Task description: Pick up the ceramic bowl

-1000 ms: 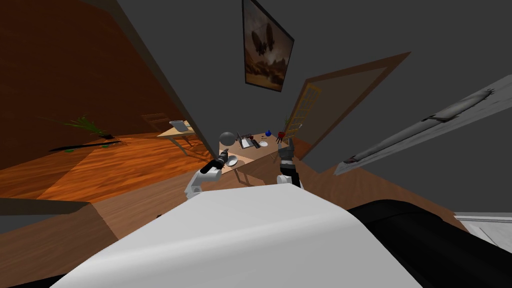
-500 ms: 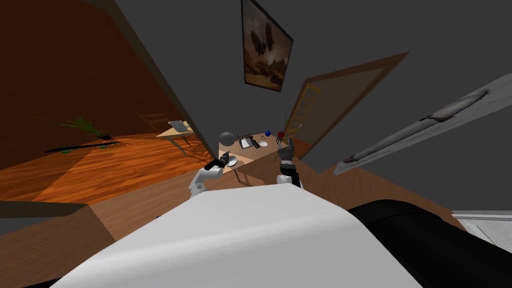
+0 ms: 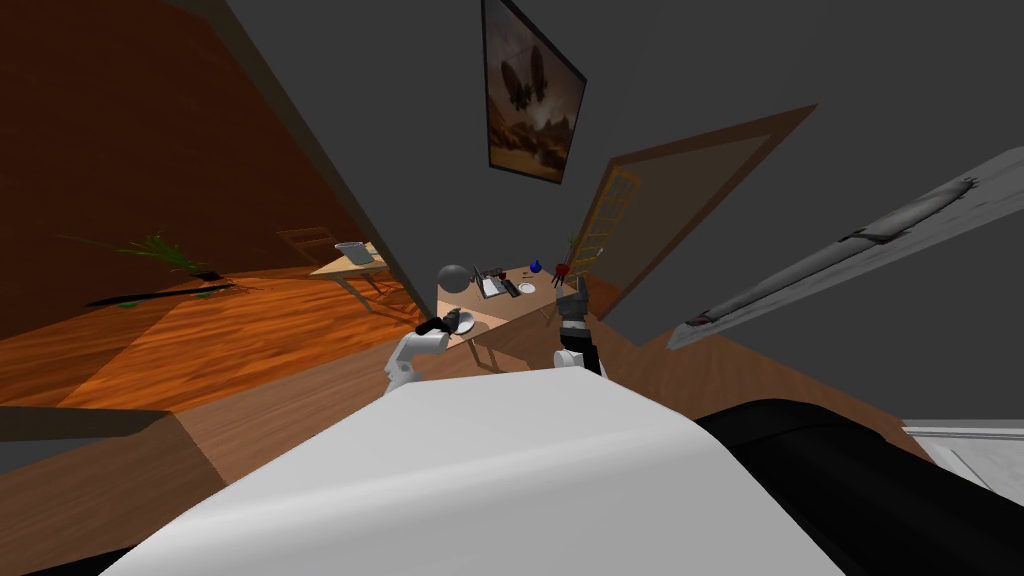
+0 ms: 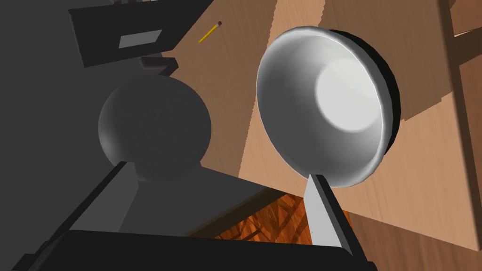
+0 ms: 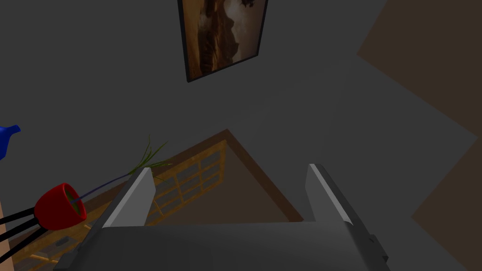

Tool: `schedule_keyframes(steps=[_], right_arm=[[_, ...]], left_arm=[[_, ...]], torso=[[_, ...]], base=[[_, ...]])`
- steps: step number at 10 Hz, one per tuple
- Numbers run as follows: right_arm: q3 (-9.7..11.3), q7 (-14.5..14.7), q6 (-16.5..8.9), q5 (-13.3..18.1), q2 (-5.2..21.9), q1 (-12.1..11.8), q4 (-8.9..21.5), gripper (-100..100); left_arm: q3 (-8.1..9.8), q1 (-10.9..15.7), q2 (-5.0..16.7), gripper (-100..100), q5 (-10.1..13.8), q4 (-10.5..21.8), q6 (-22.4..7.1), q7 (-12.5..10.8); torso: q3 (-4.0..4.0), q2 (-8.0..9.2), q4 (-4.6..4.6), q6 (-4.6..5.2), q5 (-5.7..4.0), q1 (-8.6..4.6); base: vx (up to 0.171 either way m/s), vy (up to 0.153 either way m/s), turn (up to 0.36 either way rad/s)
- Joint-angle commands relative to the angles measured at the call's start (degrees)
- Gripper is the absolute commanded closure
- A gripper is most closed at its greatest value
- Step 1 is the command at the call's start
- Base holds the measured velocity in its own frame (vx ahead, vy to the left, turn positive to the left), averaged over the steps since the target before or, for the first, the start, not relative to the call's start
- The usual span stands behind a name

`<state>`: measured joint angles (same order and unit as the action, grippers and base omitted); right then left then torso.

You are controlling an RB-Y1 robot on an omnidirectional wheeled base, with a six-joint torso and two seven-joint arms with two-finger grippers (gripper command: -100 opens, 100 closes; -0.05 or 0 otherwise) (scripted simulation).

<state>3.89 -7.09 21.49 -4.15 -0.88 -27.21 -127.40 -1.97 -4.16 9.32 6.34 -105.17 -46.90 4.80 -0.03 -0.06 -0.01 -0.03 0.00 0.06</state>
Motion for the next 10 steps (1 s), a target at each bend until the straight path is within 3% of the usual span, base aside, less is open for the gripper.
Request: schedule_keyframes(steps=[1, 4, 10], right_arm=[[0.0, 0.0, 0.0, 0.0, 0.0, 0.0, 0.0, 0], [0.0, 0.0, 0.0, 0.0, 0.0, 0.0, 0.0, 0], [0.0, 0.0, 0.0, 0.0, 0.0, 0.0, 0.0, 0]], left_arm=[[0.38, 1.22, -0.33, -100, -0.42, 1.79, -2.86, 0.24], [0.67, 2.22, -0.7, -100, -0.91, 3.42, -5.91, 0.41], [2.13, 6.18, -2.52, -100, -3.48, 10.97, -16.5, 1.07]], torso=[[0.0, 0.0, 0.0, 0.0, 0.0, 0.0], [-0.01, -0.02, 0.0, 0.01, 0.0, 0.01], [-0.05, -0.09, -0.02, 0.0, 0.02, 0.07]], base=[[0.018, 0.011, -0.005], [0.018, 0.013, -0.005], [0.039, 0.024, -0.007]])
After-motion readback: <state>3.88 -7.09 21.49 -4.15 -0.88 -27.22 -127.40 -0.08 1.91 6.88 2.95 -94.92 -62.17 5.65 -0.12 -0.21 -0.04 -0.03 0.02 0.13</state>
